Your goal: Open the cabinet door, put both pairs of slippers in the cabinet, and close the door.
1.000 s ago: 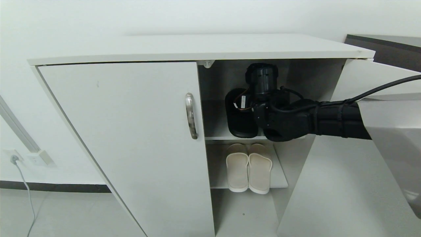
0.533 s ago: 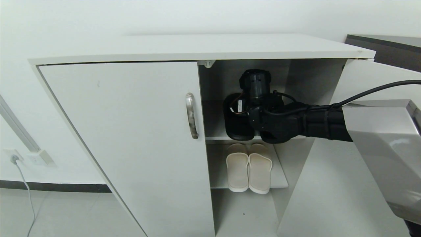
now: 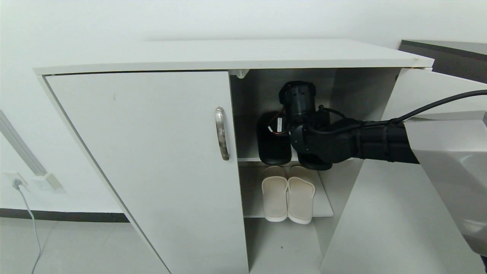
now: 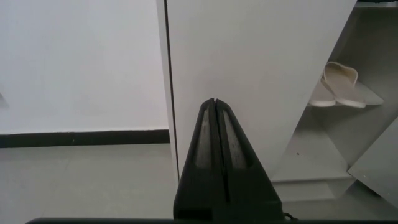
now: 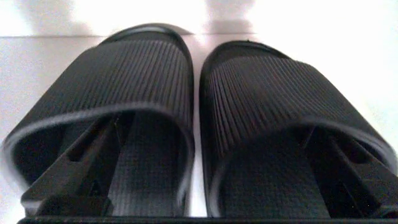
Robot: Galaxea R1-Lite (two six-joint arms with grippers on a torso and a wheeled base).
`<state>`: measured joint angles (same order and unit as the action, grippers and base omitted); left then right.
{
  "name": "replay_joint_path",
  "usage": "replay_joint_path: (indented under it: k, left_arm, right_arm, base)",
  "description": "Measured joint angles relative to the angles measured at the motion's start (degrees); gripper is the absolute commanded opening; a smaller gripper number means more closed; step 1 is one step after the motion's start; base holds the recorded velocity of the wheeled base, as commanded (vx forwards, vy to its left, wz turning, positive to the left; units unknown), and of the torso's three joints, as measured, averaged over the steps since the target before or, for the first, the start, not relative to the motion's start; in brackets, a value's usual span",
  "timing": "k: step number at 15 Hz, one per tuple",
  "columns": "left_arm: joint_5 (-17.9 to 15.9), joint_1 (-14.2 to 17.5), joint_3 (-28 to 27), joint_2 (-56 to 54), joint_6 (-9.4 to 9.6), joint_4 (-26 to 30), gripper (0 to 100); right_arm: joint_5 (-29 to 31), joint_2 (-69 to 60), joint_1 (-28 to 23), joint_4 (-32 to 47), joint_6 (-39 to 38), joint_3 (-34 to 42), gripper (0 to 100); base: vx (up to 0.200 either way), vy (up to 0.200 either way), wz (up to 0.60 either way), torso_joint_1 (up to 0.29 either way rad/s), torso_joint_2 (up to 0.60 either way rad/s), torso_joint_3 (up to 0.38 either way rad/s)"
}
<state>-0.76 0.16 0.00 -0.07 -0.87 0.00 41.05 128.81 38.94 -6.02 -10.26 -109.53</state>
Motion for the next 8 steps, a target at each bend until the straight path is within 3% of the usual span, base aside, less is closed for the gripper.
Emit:
replay_joint_path:
  k: [4,8]
  left_arm:
    - [0.0,0.0,0.0,0.0,0.07,0.0,0]
    - [-0.1,0.0,0.0,0.0,0.18,0.0,0]
  right_arm:
    - [0.4,-5.5,1.4,-1.1,-0.7,8.2,100]
    - [0.8,-13.0,4.1,-7.5,-0.8,22.2,100]
  base:
    - [0.0,0.0,0.0,0.0,0.0,0.0]
    - [0.0,0.0,0.0,0.0,0.0,0.0]
